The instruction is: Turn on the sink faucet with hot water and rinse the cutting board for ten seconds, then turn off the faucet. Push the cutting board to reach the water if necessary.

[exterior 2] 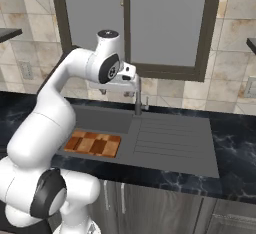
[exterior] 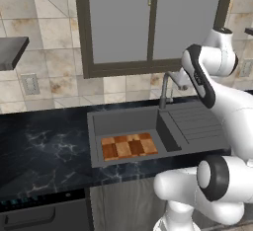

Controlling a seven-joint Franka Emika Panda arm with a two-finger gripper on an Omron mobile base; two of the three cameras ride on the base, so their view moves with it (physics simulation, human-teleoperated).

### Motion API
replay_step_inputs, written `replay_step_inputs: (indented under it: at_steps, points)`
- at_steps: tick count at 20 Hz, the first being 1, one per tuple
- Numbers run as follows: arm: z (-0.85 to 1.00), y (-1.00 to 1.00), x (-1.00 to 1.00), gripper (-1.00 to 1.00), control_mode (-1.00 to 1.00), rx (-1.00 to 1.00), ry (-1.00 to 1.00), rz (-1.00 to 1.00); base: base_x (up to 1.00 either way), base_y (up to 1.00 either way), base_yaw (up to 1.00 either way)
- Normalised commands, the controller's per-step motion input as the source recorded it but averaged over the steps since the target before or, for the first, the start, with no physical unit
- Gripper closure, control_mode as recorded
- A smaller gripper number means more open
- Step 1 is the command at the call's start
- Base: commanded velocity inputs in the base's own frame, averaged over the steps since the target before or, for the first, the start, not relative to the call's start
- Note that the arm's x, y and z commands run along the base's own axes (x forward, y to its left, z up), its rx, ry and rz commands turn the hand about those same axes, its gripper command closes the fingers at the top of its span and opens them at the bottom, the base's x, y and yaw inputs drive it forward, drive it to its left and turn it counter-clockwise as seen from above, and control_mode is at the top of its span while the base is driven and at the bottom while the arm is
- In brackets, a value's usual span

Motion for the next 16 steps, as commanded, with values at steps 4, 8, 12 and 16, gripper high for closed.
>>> replay_step_inputs:
  at_steps: [4, 8, 12, 16]
  points:
    - [0.0, -0.17, 0.3, -1.0, -1.0, 0.0, 0.0, 0.0, 0.0, 0.0, 0.0]
    - [0.0, -0.08, 0.41, -1.0, -1.0, 0.0, 0.0, 0.0, 0.0, 0.0, 0.0]
    - [0.0, 0.0, 0.33, -1.0, -1.0, 0.0, 0.0, 0.0, 0.0, 0.0, 0.0]
    - [-0.02, 0.0, 0.35, -1.0, -1.0, 0.0, 0.0, 0.0, 0.0, 0.0, 0.0]
